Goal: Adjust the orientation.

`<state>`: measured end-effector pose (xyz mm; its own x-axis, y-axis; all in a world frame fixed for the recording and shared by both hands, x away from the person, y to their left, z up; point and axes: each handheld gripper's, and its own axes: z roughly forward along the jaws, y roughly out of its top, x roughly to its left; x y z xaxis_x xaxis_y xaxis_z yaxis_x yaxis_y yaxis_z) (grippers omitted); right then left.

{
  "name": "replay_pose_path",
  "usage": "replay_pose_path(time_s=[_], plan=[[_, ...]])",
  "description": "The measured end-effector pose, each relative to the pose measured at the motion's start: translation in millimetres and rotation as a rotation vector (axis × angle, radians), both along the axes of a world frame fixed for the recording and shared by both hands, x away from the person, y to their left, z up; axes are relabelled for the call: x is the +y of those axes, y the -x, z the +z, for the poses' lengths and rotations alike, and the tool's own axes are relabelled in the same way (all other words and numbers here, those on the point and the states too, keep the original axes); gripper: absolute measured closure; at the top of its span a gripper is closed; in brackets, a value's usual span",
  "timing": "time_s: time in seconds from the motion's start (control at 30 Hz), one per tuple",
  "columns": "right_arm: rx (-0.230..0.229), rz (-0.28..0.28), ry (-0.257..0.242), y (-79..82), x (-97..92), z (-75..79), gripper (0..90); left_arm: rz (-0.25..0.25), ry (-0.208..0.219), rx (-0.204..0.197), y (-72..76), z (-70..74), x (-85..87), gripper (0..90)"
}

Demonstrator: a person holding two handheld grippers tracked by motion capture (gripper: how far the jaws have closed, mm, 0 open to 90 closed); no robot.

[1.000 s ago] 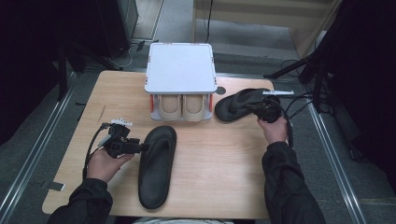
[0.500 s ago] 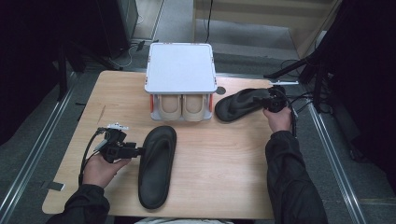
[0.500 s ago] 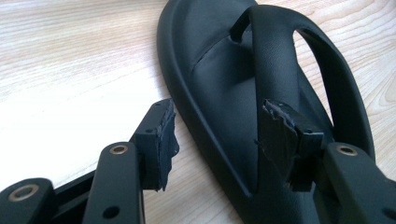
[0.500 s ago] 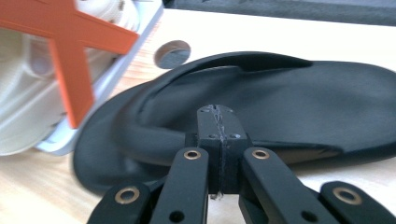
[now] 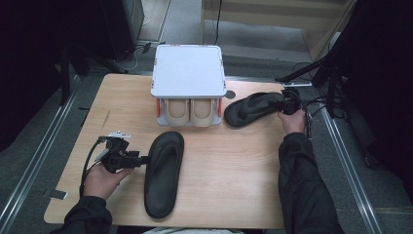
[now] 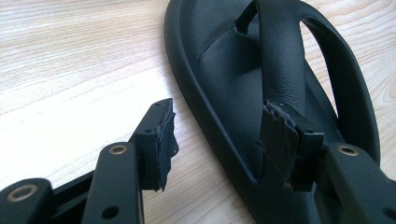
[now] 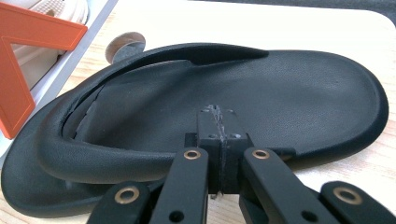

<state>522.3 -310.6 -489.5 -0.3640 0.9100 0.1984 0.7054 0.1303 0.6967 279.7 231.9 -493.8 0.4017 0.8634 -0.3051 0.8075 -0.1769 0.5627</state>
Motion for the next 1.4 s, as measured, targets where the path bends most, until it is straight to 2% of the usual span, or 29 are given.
replay_pose_path(time_s=[0.17, 0.23, 0.4, 0.63, 1.03, 1.4], plan=[[0.011, 0.006, 0.004, 3.6, -0.7, 0.8, 90.0, -0.009, 0.003, -0.008, -1.2, 1.9, 1.6, 44.8], [0.014, 0.014, 0.005, 5.8, -0.6, 1.0, 90.0, -0.003, 0.022, -0.007, -3.2, 3.3, 4.7, 44.9], [0.023, 0.022, 0.02, 13.6, -0.7, 2.1, 90.0, 0.003, 0.014, -0.006, -8.9, 3.1, 8.9, 44.1], [0.028, 0.042, 0.034, 26.9, 2.0, 2.9, 90.0, -0.009, 0.01, -0.024, -15.3, 6.0, 11.3, 43.8], [0.042, 0.061, 0.035, 51.4, 7.0, 3.6, 90.0, -0.041, 0.01, -0.039, -26.8, 7.9, 6.5, 44.7], [0.054, 0.084, 0.047, 68.9, 15.7, 4.4, 90.0, -0.047, 0.016, -0.046, -33.8, 10.4, 6.4, 43.9]])
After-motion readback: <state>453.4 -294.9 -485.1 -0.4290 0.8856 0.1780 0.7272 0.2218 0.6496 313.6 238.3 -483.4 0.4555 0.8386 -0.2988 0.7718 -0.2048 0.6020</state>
